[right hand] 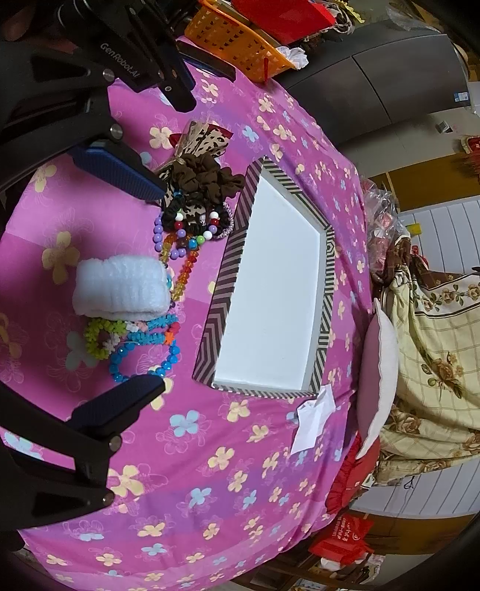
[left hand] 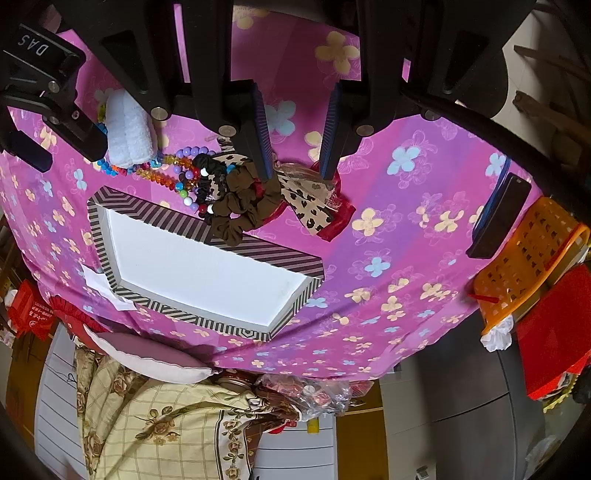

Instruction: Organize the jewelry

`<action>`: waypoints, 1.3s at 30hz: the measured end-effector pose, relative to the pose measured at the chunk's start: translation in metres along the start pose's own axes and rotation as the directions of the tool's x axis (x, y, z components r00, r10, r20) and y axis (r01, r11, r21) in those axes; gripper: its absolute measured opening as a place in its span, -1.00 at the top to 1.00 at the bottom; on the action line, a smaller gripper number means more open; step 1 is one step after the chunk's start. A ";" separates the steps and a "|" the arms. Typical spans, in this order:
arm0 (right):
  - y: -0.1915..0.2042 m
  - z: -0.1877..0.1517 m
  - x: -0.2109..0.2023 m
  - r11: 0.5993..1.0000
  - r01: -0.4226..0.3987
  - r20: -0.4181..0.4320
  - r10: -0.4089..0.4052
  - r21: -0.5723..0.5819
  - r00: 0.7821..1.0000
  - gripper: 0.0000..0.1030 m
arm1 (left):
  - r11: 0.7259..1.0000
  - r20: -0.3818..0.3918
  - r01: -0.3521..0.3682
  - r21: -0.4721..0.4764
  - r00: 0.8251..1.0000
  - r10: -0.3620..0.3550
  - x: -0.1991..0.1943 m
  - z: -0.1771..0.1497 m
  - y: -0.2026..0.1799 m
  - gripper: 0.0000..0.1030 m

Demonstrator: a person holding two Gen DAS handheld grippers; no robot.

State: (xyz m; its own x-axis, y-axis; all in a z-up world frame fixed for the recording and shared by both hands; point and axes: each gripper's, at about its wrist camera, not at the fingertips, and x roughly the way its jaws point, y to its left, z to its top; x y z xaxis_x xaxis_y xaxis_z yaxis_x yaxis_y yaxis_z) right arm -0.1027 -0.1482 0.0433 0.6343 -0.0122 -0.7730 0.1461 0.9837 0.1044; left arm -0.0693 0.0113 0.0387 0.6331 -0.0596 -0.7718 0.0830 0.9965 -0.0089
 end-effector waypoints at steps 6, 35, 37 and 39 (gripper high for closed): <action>-0.001 -0.001 0.000 1.000 0.005 -0.003 -0.005 0.003 1.000 -0.89 | 1.000 -0.002 0.001 0.001 1.000 -0.001 0.000 -0.001 0.000 0.09; -0.009 -0.007 0.015 1.000 -0.001 -0.039 0.002 0.011 0.999 -0.89 | 0.999 -0.076 0.043 -0.031 0.996 -0.046 0.020 -0.005 0.012 0.09; -0.010 -0.008 0.015 1.000 -0.003 -0.037 0.004 0.004 0.999 -0.89 | 0.997 -0.081 0.060 -0.057 0.995 -0.065 0.023 -0.004 0.021 0.09; -0.013 -0.009 0.017 1.000 -0.007 -0.034 0.007 0.001 0.999 -0.89 | 0.996 -0.081 0.061 -0.073 0.994 -0.067 0.025 -0.004 0.031 0.09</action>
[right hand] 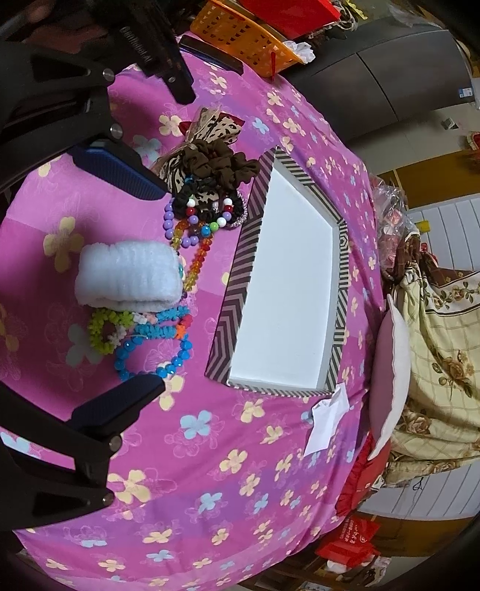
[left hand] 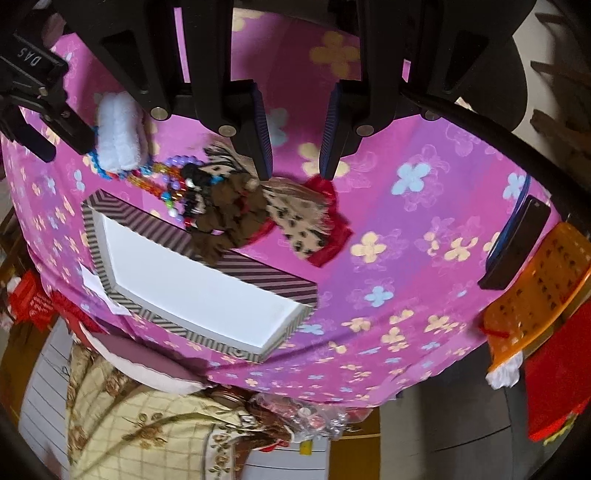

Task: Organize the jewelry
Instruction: 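Grasp the leopard bow and brown scrunchie with left gripper while right grasps white fluffy scrunchie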

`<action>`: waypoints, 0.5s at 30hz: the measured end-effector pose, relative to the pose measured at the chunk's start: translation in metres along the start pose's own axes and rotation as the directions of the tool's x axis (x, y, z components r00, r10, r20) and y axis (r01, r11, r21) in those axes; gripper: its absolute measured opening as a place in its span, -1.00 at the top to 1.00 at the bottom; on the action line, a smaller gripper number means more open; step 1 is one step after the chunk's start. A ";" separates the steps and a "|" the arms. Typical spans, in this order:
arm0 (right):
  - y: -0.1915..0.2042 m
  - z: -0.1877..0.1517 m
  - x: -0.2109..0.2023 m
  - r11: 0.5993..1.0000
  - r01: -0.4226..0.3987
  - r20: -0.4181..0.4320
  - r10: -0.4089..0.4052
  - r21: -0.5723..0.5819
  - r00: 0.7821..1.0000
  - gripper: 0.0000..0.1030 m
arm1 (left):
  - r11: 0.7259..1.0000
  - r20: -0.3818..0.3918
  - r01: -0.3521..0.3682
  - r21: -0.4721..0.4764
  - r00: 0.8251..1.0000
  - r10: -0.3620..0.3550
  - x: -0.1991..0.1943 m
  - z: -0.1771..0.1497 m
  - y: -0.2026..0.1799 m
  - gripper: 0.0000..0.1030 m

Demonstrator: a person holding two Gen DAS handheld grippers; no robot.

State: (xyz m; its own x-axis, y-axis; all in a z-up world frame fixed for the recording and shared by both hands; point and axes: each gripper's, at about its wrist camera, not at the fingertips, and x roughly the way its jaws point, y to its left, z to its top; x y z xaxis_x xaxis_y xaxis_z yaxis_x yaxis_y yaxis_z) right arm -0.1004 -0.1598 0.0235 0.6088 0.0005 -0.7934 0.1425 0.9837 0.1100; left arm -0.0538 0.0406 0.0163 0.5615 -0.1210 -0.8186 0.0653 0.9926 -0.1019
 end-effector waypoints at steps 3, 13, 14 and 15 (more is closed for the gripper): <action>-0.003 -0.001 0.002 1.000 -0.014 -0.004 0.014 -0.001 1.000 -0.89 | 0.999 -0.018 0.022 -0.032 1.000 -0.023 0.005 0.003 0.020 0.09; -0.014 -0.006 0.011 0.998 -0.055 -0.028 0.054 -0.017 0.998 -0.84 | 0.990 -0.046 0.139 -0.035 0.989 -0.141 0.014 0.022 0.027 -0.10; -0.014 -0.007 0.011 0.998 -0.059 -0.029 0.059 -0.017 0.998 -0.84 | 0.989 -0.050 0.144 -0.029 0.988 -0.145 0.015 0.023 0.025 -0.12; -0.015 -0.007 0.011 0.998 -0.064 -0.029 0.063 -0.018 0.998 -0.84 | 0.987 -0.069 0.157 -0.025 0.985 -0.158 0.018 0.024 0.022 -0.13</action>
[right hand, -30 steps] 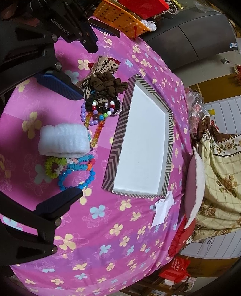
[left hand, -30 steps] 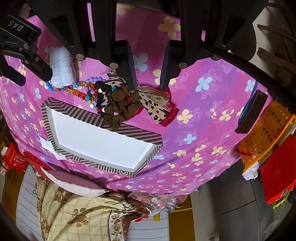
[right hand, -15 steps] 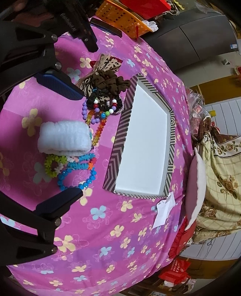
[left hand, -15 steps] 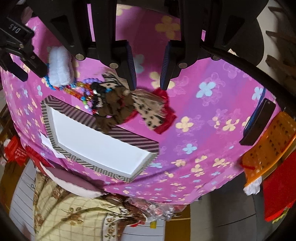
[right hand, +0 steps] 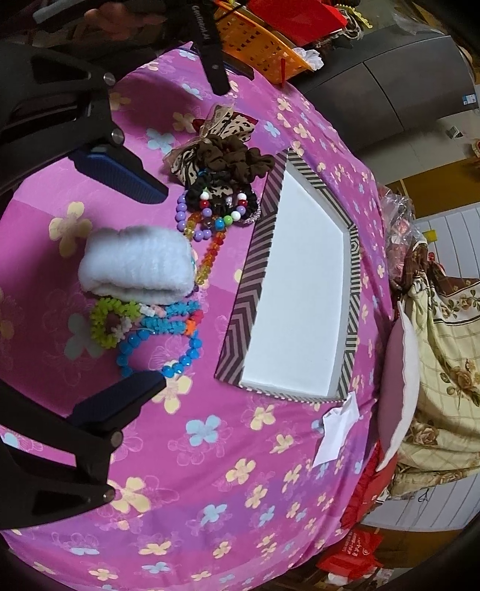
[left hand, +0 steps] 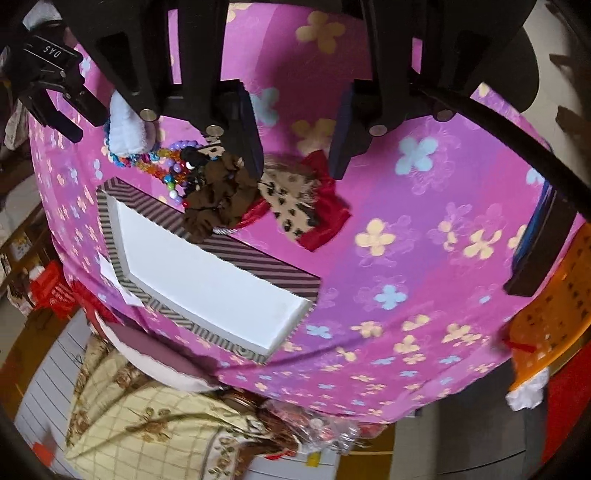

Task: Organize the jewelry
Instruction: 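Grasp the leopard bow and brown scrunchie with left gripper while right grasps white fluffy scrunchie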

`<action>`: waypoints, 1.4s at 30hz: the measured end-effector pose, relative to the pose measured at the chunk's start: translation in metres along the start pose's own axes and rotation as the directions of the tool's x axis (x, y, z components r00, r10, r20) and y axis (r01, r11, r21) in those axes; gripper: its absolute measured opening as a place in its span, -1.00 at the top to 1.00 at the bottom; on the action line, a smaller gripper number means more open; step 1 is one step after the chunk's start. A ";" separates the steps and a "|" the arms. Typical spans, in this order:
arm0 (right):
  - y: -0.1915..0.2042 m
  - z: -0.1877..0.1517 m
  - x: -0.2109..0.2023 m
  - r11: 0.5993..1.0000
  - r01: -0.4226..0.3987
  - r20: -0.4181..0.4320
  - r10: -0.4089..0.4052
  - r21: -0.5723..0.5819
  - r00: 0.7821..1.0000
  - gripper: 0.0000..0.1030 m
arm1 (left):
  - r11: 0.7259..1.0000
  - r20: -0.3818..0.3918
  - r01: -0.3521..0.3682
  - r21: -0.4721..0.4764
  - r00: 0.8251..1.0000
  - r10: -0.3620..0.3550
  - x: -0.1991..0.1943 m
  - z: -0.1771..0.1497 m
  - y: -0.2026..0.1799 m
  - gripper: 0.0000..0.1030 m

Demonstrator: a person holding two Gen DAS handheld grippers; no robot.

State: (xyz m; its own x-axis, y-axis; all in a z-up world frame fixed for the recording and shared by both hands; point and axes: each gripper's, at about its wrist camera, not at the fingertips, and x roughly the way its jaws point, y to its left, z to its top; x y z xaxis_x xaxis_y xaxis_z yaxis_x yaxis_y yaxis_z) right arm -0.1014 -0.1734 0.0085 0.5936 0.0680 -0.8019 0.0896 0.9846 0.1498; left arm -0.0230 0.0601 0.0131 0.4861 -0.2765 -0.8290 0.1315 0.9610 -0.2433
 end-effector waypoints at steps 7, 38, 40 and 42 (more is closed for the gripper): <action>-0.004 -0.005 0.003 1.000 -0.024 -0.017 0.024 0.004 1.000 -0.84 | 0.996 -0.050 0.017 -0.082 0.999 -0.021 0.019 -0.011 -0.012 -0.14; 0.008 -0.009 0.026 0.992 -0.100 -0.053 0.097 -0.071 0.994 0.31 | 0.990 -0.001 0.056 -0.132 0.998 -0.057 0.034 0.000 -0.013 0.35; 0.012 -0.007 0.019 0.991 -0.107 -0.033 0.104 -0.080 0.994 0.32 | 0.991 0.014 0.069 -0.119 0.998 -0.067 0.023 0.002 -0.013 0.35; 0.014 -0.004 0.014 0.989 -0.123 -0.024 0.121 -0.080 0.992 0.32 | 0.991 0.025 0.079 -0.111 0.997 -0.077 0.013 0.004 -0.011 0.35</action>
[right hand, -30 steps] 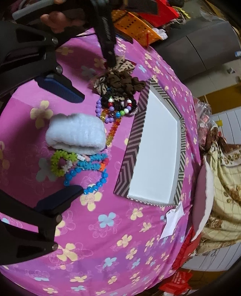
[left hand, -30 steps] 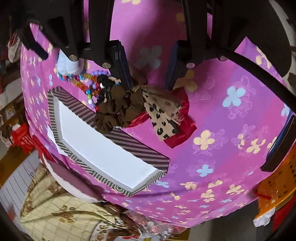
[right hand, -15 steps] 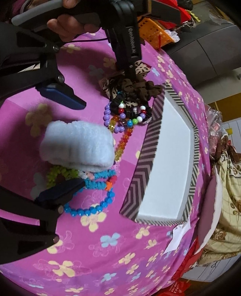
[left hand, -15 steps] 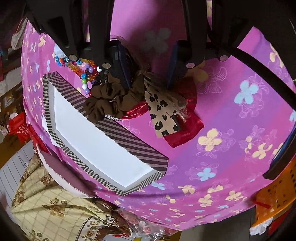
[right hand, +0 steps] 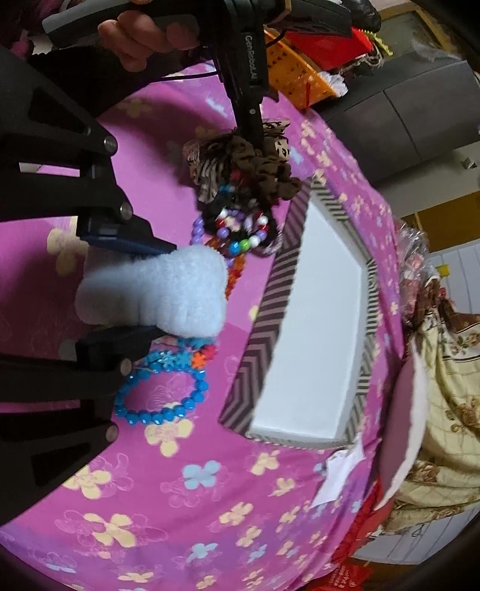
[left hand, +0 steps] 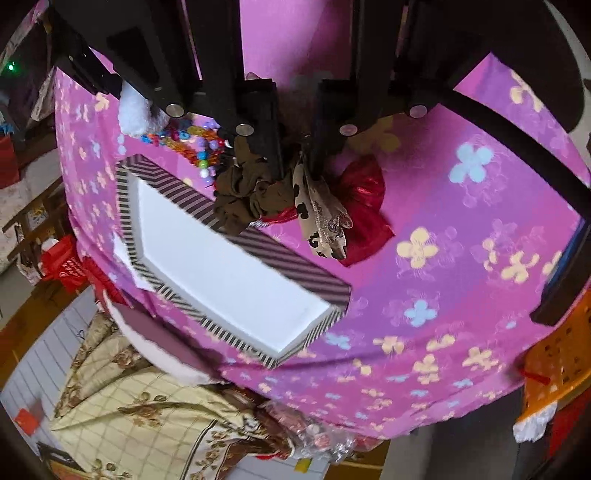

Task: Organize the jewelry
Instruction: 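Grasp the leopard bow and brown scrunchie with left gripper while right grasps white fluffy scrunchie, then lower both held items into the striped box and open both grippers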

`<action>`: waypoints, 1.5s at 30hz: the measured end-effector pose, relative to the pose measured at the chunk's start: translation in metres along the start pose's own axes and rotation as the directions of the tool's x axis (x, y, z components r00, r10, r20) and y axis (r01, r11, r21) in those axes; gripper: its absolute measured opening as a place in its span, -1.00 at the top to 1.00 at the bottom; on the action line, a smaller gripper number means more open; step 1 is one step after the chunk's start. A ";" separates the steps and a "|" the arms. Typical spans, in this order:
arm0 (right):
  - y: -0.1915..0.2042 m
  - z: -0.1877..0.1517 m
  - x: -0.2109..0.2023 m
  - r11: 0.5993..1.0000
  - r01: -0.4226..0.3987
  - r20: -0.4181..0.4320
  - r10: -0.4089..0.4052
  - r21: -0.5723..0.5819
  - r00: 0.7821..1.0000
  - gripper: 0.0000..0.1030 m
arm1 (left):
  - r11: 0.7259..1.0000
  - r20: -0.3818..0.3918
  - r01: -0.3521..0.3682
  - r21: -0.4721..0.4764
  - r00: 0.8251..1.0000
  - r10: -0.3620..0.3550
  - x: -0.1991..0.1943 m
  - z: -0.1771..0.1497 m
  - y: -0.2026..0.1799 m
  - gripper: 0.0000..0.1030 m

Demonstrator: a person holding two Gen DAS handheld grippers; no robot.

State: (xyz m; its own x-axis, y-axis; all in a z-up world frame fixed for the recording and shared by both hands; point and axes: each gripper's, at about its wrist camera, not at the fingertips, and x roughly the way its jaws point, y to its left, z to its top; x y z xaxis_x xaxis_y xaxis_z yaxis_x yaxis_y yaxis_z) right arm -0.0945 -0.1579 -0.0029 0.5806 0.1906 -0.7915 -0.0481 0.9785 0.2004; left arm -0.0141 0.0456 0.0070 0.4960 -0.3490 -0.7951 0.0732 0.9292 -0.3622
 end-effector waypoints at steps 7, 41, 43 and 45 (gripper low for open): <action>0.012 0.016 -0.014 0.999 -0.043 0.042 0.044 -0.022 0.998 0.32 | 0.999 0.038 0.028 0.023 0.999 -0.029 -0.030 0.020 -0.002 0.35; 0.000 0.147 0.140 0.983 -0.102 -0.056 0.112 0.152 0.992 0.31 | 0.981 -0.063 -0.138 0.140 0.987 0.148 0.102 0.127 -0.014 0.34; -0.001 0.146 0.146 0.979 -0.118 -0.065 0.130 0.168 0.989 0.24 | 0.980 -0.066 -0.143 0.139 0.986 0.153 0.106 0.126 -0.013 0.33; -0.004 0.145 0.145 0.975 -0.126 -0.063 0.140 0.182 0.988 0.18 | 0.980 -0.063 -0.149 0.133 0.985 0.159 0.107 0.126 -0.011 0.33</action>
State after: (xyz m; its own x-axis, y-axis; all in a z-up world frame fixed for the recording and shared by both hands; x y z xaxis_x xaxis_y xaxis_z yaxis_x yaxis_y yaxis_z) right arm 0.1079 -0.1456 -0.0345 0.5157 0.3300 -0.7907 0.0282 0.9158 0.4006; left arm 0.1468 0.0135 -0.0127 0.4462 -0.2040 -0.8714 0.1127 0.9787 -0.1714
